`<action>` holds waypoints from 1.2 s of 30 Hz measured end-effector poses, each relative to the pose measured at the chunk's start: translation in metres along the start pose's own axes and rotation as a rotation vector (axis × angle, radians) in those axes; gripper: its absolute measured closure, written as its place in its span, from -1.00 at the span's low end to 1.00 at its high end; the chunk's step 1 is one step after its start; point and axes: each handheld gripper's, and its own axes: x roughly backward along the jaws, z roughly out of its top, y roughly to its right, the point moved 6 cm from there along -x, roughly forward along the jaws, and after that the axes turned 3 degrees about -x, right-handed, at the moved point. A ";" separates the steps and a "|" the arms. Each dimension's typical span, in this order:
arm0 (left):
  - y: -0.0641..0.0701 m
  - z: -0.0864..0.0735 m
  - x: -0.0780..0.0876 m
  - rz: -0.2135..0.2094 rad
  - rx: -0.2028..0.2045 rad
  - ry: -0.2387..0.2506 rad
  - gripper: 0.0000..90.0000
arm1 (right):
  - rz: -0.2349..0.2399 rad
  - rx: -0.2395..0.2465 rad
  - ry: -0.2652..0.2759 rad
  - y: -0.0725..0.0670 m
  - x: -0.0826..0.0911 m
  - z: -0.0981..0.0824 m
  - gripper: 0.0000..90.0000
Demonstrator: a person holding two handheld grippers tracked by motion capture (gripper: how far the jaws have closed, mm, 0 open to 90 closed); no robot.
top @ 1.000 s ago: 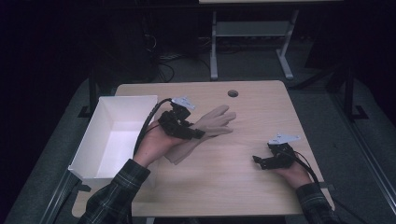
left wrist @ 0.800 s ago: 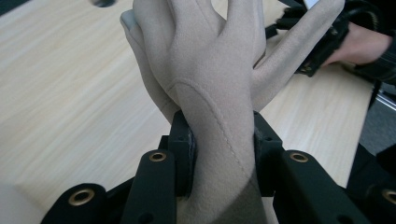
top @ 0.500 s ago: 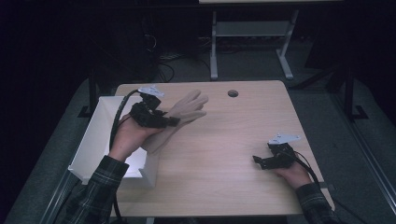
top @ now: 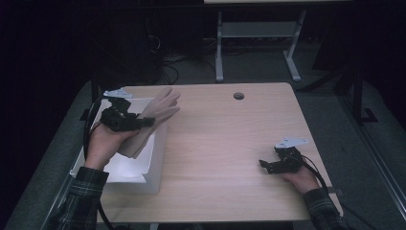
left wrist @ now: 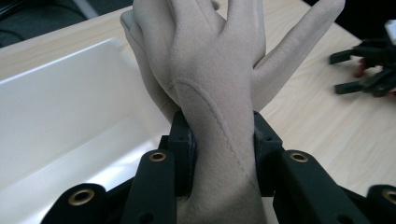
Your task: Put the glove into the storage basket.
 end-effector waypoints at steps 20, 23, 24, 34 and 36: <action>-0.059 -0.072 -0.010 0.126 0.161 -0.043 0.50 | -0.001 0.001 -0.001 0.000 0.000 0.000 -0.71; -0.062 -0.080 -0.019 0.118 0.167 -0.054 0.50 | -0.001 0.000 -0.001 0.000 0.000 0.000 -0.72; -0.062 -0.082 -0.021 0.116 0.173 -0.053 0.50 | -0.001 0.000 -0.001 0.000 0.000 0.000 -0.72; -0.068 -0.108 -0.051 0.126 0.177 -0.110 0.50 | -0.002 0.000 -0.001 0.000 0.000 0.000 -0.72; -0.067 -0.111 -0.056 0.129 0.183 -0.115 0.50 | -0.001 -0.001 -0.001 0.000 0.000 0.000 -0.72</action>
